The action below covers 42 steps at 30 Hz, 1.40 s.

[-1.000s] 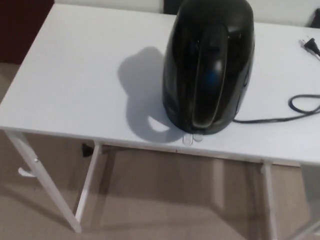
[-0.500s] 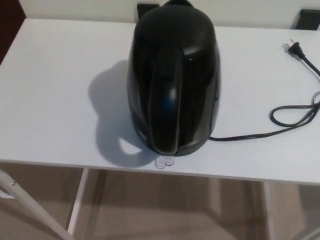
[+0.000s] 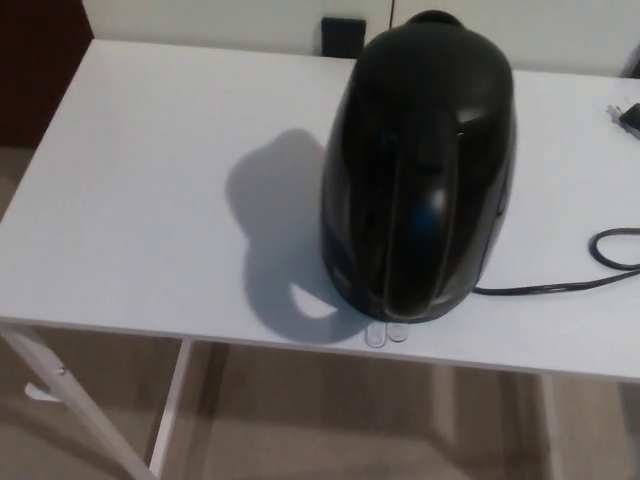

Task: The robot walk towards a table in front and click the button on the base of the boilling pot using its left middle finger

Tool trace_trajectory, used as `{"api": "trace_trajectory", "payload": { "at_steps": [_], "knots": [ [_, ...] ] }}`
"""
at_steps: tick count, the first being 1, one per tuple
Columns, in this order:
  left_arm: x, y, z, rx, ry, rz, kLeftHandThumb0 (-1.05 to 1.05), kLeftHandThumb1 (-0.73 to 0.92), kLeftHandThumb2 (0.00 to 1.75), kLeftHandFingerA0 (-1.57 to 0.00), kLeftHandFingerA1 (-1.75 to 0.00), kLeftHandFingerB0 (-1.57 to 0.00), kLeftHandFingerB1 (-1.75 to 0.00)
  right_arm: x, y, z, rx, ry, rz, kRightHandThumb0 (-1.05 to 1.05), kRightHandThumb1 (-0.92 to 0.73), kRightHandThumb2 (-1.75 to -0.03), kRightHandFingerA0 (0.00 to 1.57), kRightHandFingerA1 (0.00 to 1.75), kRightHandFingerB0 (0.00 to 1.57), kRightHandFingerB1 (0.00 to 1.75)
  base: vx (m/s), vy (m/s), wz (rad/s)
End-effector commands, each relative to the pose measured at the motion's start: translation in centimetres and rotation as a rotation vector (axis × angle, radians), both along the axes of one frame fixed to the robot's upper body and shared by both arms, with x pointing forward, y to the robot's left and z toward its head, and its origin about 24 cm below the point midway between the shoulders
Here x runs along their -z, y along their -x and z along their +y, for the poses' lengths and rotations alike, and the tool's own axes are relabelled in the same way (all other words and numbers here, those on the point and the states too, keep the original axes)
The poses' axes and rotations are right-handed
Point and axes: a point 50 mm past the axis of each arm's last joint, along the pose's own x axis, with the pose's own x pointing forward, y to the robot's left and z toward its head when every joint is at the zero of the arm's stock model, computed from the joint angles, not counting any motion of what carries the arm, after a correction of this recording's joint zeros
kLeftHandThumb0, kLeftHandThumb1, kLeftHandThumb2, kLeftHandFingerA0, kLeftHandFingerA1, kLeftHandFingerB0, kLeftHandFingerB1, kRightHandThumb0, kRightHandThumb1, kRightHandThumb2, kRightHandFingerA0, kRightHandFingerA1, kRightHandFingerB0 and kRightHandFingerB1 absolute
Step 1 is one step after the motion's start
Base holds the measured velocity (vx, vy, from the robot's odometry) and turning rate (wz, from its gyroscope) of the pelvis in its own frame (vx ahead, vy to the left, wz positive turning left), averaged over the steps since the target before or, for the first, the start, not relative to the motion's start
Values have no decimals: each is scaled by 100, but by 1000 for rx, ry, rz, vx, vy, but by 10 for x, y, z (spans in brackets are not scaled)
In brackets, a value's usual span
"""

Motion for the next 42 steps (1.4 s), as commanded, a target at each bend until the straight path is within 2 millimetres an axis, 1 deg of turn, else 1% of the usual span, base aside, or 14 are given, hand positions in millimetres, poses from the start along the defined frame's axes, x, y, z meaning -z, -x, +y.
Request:
{"api": "trace_trajectory", "payload": {
  "at_steps": [1,14,15,25,26,27,28,31,32,33,34,35,41,42],
  "knots": [
    [-1,0,4,-10,-8,9,-36,52,56,-72,-46,-57,-38,-1,0,-7,9,15,12,-33,-61,-58,57,47,48,42,14,-99,4],
    [-2,-1,-20,204,-72,-82,-41,54,57,-71,-43,-52,-36,-1,2,-9,3,17,23,-33,-62,-58,55,46,47,41,6,-20,0],
    [-3,0,-25,271,-98,-107,-49,47,76,-62,-53,-44,-47,-1,2,-9,-10,26,22,-33,-62,-58,55,45,47,41,0,0,0],
    [-36,6,-136,1332,-269,-534,-37,76,64,-25,-30,-14,-28,-2,-6,-6,-16,19,11,-33,-62,-58,55,46,48,42,0,0,0],
    [-41,6,-148,1438,-276,-554,-25,69,112,0,-48,0,-50,-3,-7,-7,-20,24,5,-34,-62,-58,57,47,48,42,0,0,0],
    [-47,7,-159,1527,-287,-565,-25,69,112,0,-48,0,-50,-3,-8,-7,-26,30,1,-34,-62,-58,57,47,48,42,0,0,0],
    [-53,7,-168,1569,-277,-606,-38,70,64,-16,-29,-9,-23,-3,-9,-8,-18,26,2,-33,-62,-58,56,47,48,42,0,0,0],
    [-70,4,-188,1659,-249,-704,-36,66,62,-17,-29,-9,-22,-5,-14,-8,-15,25,-5,-33,-62,-59,55,45,47,42,0,0,0],
    [-76,2,-194,1698,-250,-747,-27,63,108,0,-47,0,-49,-5,-16,-9,-18,25,-7,-34,-63,-59,55,45,46,41,0,0,0],
    [-79,0,-196,1718,-258,-773,-27,63,108,0,-47,0,-49,-6,-18,-9,-21,24,-9,-34,-63,-59,55,45,46,41,0,0,0],
    [-85,-3,-201,1748,-266,-823,-51,59,74,-9,-32,-4,-20,-7,-19,-9,-31,20,-21,-34,-63,-58,57,47,48,42,0,0,0],
    [-92,-5,-208,1769,-283,-899,-29,53,101,0,-47,0,-49,-7,-21,-9,-33,22,-20,-35,-63,-58,56,46,48,41,0,0,0],
    [-105,-13,-219,1814,-335,-1060,-30,47,97,0,-47,0,-49,-9,-25,-8,-52,22,-21,-40,-57,-57,55,46,45,40,0,0,0],
    [-106,-16,-220,1816,-346,-1088,-30,41,93,0,-47,0,-49,-10,-26,-9,-66,14,-25,-52,-45,-78,46,55,38,50,0,0,0]
  ]
}}
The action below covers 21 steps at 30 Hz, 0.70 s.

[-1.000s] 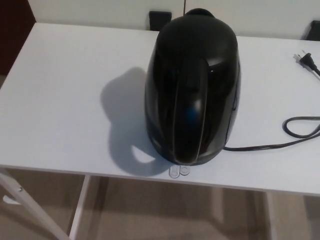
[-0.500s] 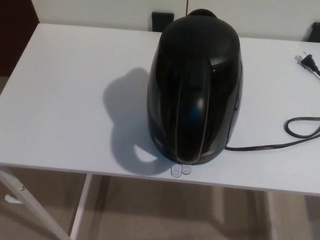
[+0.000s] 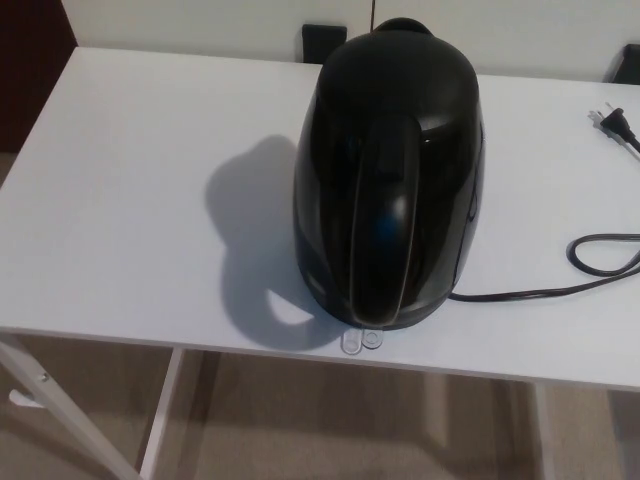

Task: The robot walk towards a table in front and click the button on the base of the boilling pot using its left middle finger

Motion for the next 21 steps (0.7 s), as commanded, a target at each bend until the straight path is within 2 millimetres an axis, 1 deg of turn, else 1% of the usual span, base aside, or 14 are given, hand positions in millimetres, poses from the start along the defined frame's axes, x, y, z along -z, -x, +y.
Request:
{"api": "trace_trajectory", "payload": {
  "at_steps": [1,3,4,8,10,11,13,14,15,16,17,18,19,21],
  "knots": [
    [-53,24,-52,795,-212,-675,-30,41,93,0,-47,0,-49,-9,-15,-12,-63,17,-2,-52,-45,-78,46,55,38,50,0,0,0],
    [-52,20,-53,801,-228,-708,-47,54,59,-16,-29,-6,-19,-11,-19,-14,-76,13,-10,-51,-55,-56,51,46,43,39,0,0,0],
    [-53,19,-53,804,-235,-717,-49,54,60,-15,-29,-6,-19,-11,-20,-14,-70,2,-16,-62,-40,-78,45,56,38,50,0,0,0],
    [-57,14,-54,804,-237,-735,-48,55,59,-15,-29,-7,-20,-13,-24,-13,-56,-11,-25,-58,-43,-79,46,57,37,50,0,0,0],
    [-61,11,-56,804,-244,-767,-32,44,96,0,-48,0,-49,-12,-25,-12,-42,-21,-18,-46,-62,-58,48,45,39,39,0,0,0],
    [-63,10,-56,809,-258,-773,-51,57,61,-15,-29,-6,-19,-12,-26,-12,-40,-21,-19,-47,-62,-58,53,48,44,41,0,0,0],
    [-65,8,-56,811,-266,-799,-51,57,60,-17,-29,-7,-20,-13,-27,-11,-44,-16,-26,-50,-62,-58,54,48,46,42,0,0,0],
    [-67,5,-57,798,-248,-820,-32,43,96,0,-47,0,-49,-13,-29,-11,-43,-24,-31,-52,-50,-84,55,60,44,54,0,0,0],
    [-68,5,-57,793,-242,-827,-32,43,96,0,-47,0,-49,-13,-29,-11,-42,-28,-32,-52,-50,-84,55,60,44,54,0,0,0],
    [-69,4,-57,776,-228,-843,-52,56,60,-23,-30,-10,-23,-14,-30,-11,-39,-31,-34,-48,-61,-59,65,53,50,43,0,0,0],
    [-72,1,-56,765,-236,-858,-31,44,96,0,-47,0,-49,-14,-31,-11,-25,-60,-37,-52,-47,-83,55,62,47,56,0,0,0],
    [-72,0,-56,764,-239,-862,-31,44,96,0,-47,0,-49,-15,-31,-11,-24,-63,-39,-52,-47,-83,55,62,47,56,0,0,0],
    [-73,-1,-56,762,-242,-878,-49,56,60,-22,-31,-9,-21,-16,-32,-11,-46,-54,-53,-50,-61,-59,61,54,55,45,0,0,0],
    [-74,-4,-56,750,-243,-916,-51,57,60,-22,-30,-9,-22,-20,-31,-10,-87,-65,-97,-51,-63,-59,64,56,57,45,0,0,0]
  ]
}}
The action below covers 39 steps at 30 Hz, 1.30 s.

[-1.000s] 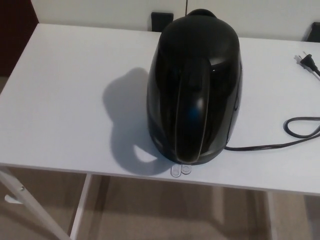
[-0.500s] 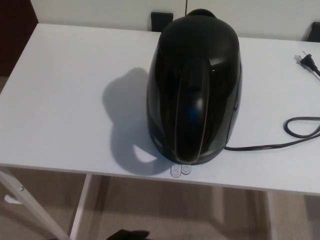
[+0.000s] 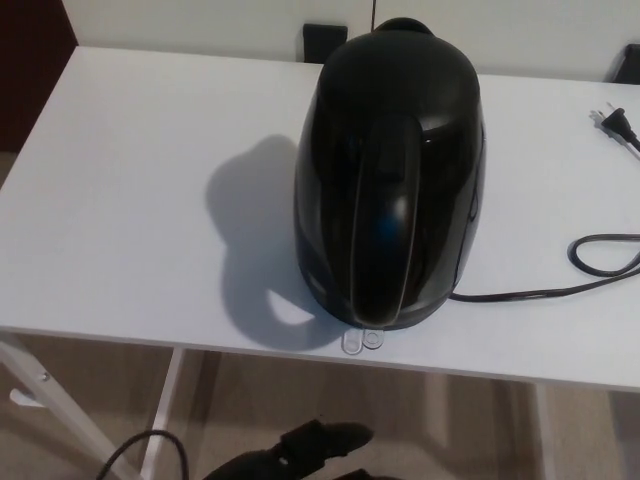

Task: The robot walk towards a table in front and click the button on the base of the boilling pot using its left middle finger

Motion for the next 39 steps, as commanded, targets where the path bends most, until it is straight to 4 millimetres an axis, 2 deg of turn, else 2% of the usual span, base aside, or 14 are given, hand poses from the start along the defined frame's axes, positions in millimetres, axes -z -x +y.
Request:
{"api": "trace_trajectory", "payload": {
  "at_steps": [1,6,7,8,9,16,18,22,23,25,27,28,37,39],
  "knots": [
    [-16,7,-3,312,-160,-509,-51,58,60,-23,-30,-11,-23,-14,-10,-13,-61,-33,-57,-51,-64,-60,62,53,57,43,0,0,0],
    [-19,2,-3,294,-162,-525,-49,58,60,-21,-29,-11,-23,-13,-9,-14,-20,-60,-50,-45,-56,-57,64,65,56,47,0,0,0],
    [-21,2,-3,294,-170,-533,-50,59,60,-21,-30,-10,-23,-13,-9,-14,-27,-46,-46,-48,-45,-82,57,66,44,56,0,0,0],
    [-24,-1,-4,290,-177,-546,-31,48,99,0,-47,0,-49,-11,-11,-15,-28,-23,-29,-46,-58,-57,56,49,45,40,0,0,0],
    [-26,-3,-4,286,-177,-554,-31,48,99,-1,-47,0,-49,-11,-12,-16,-30,-12,-19,-52,-46,-80,48,58,37,51,0,0,0],
    [-25,-9,-5,257,-168,-576,-32,44,96,0,-48,0,-49,-9,-15,-16,-31,25,14,-58,-63,-60,51,46,46,39,0,0,0],
    [-26,-12,-6,254,-212,-564,-51,59,61,-14,-28,-7,-19,-9,-16,-17,-57,60,18,-59,-65,-60,39,36,53,39,0,0,0],
    [-24,-17,-4,231,-206,-577,-30,48,98,0,-47,0,-49,-11,-17,-14,-98,64,-22,-46,-69,-61,65,55,63,46,0,0,0],
    [-24,-18,-3,224,-195,-582,-46,60,60,-21,-30,-10,-23,-11,-17,-14,-96,67,-25,-42,-68,-60,66,52,62,47,0,0,0],
    [-24,-21,-3,215,-190,-587,-44,59,60,-22,-30,-10,-23,-10,-17,-14,-77,79,-20,-39,-65,-59,64,51,58,47,0,0,0],
    [-23,-23,-2,204,-195,-578,-44,59,60,-21,-30,-10,-23,-9,-17,-13,-63,92,-18,-36,-65,-58,61,48,53,44,0,0,0],
    [-22,-27,0,188,-230,-578,-29,50,99,0,-47,0,-48,-8,-17,-12,-20,55,-15,-32,-65,-59,56,48,47,42,0,0,0],
    [-20,-45,7,140,-270,-576,-29,51,100,0,-48,0,-49,-10,-20,-12,-15,45,-14,-32,-65,-59,57,47,48,42,0,0,0],
    [-20,-48,7,127,-288,-574,-43,64,59,-14,-27,-4,-25,-11,-21,-14,-26,60,-21,-35,-65,-58,57,46,48,41,0,0,0]
  ]
}}
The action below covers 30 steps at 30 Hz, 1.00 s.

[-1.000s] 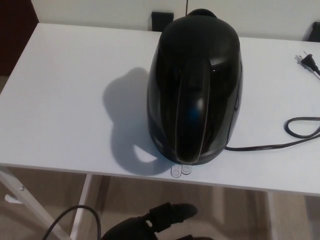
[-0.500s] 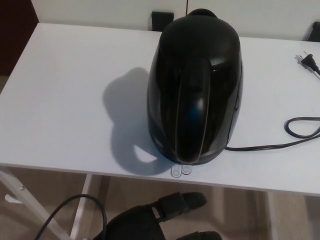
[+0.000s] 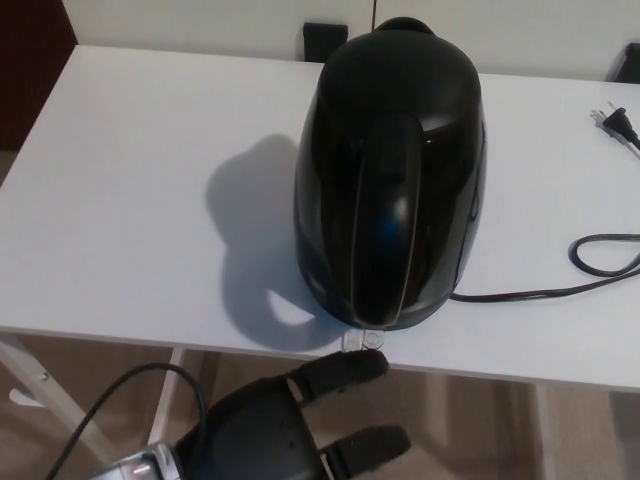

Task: The robot walk towards a table in front and click the button on the base of the boilling pot using its left middle finger

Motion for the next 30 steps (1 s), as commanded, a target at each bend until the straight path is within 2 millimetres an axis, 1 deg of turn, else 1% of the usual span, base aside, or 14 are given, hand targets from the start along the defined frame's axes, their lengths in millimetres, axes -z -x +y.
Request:
{"api": "trace_trajectory", "payload": {
  "at_steps": [1,2,3,4,5,6,7,11,12,17,25,26,27,30],
  "knots": [
    [0,-12,5,-52,-47,-34,-43,64,59,-14,-27,-4,-25,-3,-2,-7,9,22,-8,-35,-65,-58,57,46,48,41,0,0,0],
    [0,-13,6,-54,-53,-35,-44,65,59,-13,-27,-5,-24,-3,-3,-8,13,24,-6,-36,-65,-58,56,45,48,41,0,0,0],
    [0,-13,6,-56,-43,-32,-28,53,100,0,-48,0,-48,-3,-3,-9,27,19,1,-37,-64,-59,54,43,49,40,0,0,0],
    [0,-13,6,-59,-27,-28,-28,53,100,0,-48,0,-48,-3,-3,-10,49,11,10,-37,-64,-59,54,43,49,40,0,0,0],
    [-1,-14,6,-66,-37,-24,-42,63,59,-13,-27,-5,-25,-3,-3,-11,50,18,10,-37,-65,-59,53,42,48,39,0,0,0],
    [-1,-15,6,-72,-40,-23,-42,63,59,-13,-27,-6,-25,-3,-4,-13,58,26,12,-38,-65,-59,52,42,47,39,0,0,0],
    [-2,-16,6,-73,-40,-28,-41,60,61,-13,-28,-8,-20,-4,-5,-14,67,34,13,-38,-64,-58,53,42,48,38,0,0,0],
    [-3,-18,6,-74,-32,-37,-42,60,61,-14,-28,-7,-21,-5,-7,-19,105,53,16,-37,-65,-59,53,42,49,38,0,0,0],
    [-3,-18,5,-75,-29,-39,-28,53,100,0,-48,0,-49,-5,-7,-21,116,55,14,-36,-65,-59,53,42,49,39,0,0,0],
    [-3,-19,3,-72,-7,-47,-28,51,99,0,-47,0,-48,-6,-7,-22,111,62,10,-38,-64,-58,54,43,50,39,0,0,0],
    [-2,-18,-1,-63,-26,-42,-28,51,99,0,-48,0,-48,-8,-9,-23,134,18,2,-36,-64,-58,53,43,49,40,0,0,0],
    [0,-17,-1,-57,-44,-45,-45,59,58,-14,-27,-7,-26,-8,-9,-24,133,20,0,-37,-64,-58,53,43,49,40,0,0,0],
    [0,-17,-2,-54,-38,-46,-29,46,96,0,-48,0,-48,-8,-9,-24,135,22,1,-37,-63,-58,54,42,50,40,0,0,0],
    [2,-16,-3,-53,-29,-32,-29,47,97,0,-48,0,-48,-8,-9,-24,139,20,-1,-37,-63,-58,53,42,51,40,0,0,0]
  ]
}}
